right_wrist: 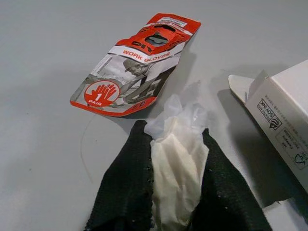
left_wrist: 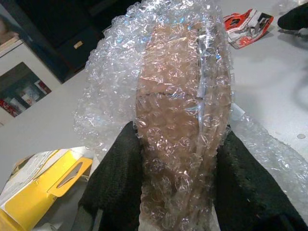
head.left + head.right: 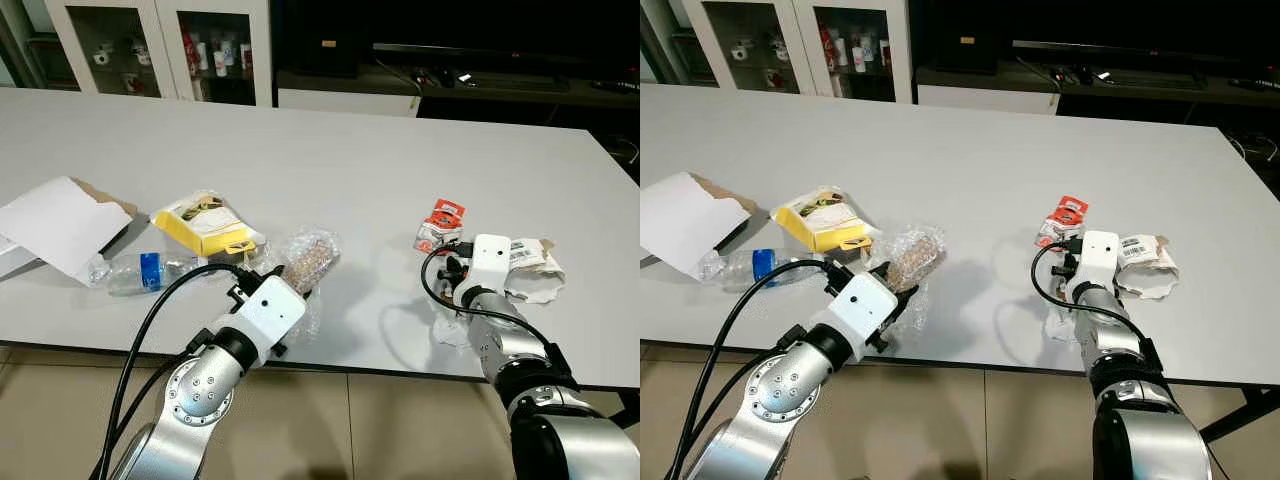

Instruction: Picking trash to rubbish bin

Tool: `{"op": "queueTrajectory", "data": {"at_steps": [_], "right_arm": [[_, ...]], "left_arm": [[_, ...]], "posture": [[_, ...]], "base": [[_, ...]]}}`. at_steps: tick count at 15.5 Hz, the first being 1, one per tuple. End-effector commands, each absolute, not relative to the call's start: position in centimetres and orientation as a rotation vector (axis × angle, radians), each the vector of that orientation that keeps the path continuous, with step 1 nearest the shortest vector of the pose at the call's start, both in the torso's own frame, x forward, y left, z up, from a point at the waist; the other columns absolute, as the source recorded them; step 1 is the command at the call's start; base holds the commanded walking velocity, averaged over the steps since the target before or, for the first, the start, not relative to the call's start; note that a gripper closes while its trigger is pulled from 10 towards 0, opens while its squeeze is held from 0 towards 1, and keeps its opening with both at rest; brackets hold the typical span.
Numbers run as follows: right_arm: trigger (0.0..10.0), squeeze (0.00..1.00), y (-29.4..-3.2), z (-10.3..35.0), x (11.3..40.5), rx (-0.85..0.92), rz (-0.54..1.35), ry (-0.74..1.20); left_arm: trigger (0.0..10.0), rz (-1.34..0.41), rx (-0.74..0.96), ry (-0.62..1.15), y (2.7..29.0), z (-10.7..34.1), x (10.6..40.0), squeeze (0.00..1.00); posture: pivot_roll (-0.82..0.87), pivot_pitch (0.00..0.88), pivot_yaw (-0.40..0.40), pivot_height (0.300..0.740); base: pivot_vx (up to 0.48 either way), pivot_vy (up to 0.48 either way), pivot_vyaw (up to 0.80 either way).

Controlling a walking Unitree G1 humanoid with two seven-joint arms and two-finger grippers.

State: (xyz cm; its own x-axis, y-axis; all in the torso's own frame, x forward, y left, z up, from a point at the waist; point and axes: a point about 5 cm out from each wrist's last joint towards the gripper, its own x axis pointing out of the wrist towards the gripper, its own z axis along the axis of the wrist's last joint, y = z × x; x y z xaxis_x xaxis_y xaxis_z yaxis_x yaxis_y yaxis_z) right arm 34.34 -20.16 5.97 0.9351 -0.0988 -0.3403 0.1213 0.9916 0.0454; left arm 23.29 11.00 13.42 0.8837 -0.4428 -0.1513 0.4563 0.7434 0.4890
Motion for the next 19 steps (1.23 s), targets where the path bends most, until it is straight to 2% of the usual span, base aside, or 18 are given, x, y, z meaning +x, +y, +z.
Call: {"op": "queueTrajectory", "data": {"at_steps": [1, 5, 10, 15, 18, 19], "right_arm": [[0.0, 0.00, -20.3, 6.2, 34.5, 0.085, -0.118, 0.338], [0.0, 0.00, -19.2, 10.3, 34.8, 0.375, 0.080, 0.068], [0.0, 0.00, -18.2, 17.2, 31.9, 0.749, 0.483, -0.196], [0.0, 0.00, -17.4, 19.1, 30.4, 0.849, 0.634, -0.219], [0.0, 0.00, -16.3, 18.7, 29.2, 0.719, 0.635, -0.126], [6.4, 0.00, -16.2, 18.8, 28.9, 0.637, 0.576, -0.114]], "left_arm": [[10.0, -0.514, 0.552, 0.020, 10.7, 13.5, 23.4, 0.00], [10.0, -0.462, 0.550, 0.004, 11.3, 13.9, 23.6, 0.00], [10.0, -0.445, 0.539, 0.004, 11.2, 13.7, 23.6, 0.00], [10.0, -0.440, 0.534, -0.015, 10.9, 13.8, 24.3, 0.00], [10.0, -0.286, 0.414, 0.018, 11.8, 13.7, 24.9, 0.00], [10.0, -0.243, 0.347, 0.027, 12.1, 14.0, 25.2, 0.00]], "posture": [[0.02, 0.000, -0.051, 0.740], [0.05, 0.000, -0.078, 0.740], [0.04, 0.000, -0.095, 0.740], [0.02, 0.000, -0.106, 0.740], [0.02, 0.000, -0.122, 0.740], [0.02, 0.000, -0.119, 0.740]], "base": [[0.000, 0.000, 0.00], [0.000, 0.000, 0.00], [0.000, 0.000, 0.00], [0.000, 0.000, 0.00], [0.000, 0.000, 0.00], [0.000, 0.000, 0.00]]}}
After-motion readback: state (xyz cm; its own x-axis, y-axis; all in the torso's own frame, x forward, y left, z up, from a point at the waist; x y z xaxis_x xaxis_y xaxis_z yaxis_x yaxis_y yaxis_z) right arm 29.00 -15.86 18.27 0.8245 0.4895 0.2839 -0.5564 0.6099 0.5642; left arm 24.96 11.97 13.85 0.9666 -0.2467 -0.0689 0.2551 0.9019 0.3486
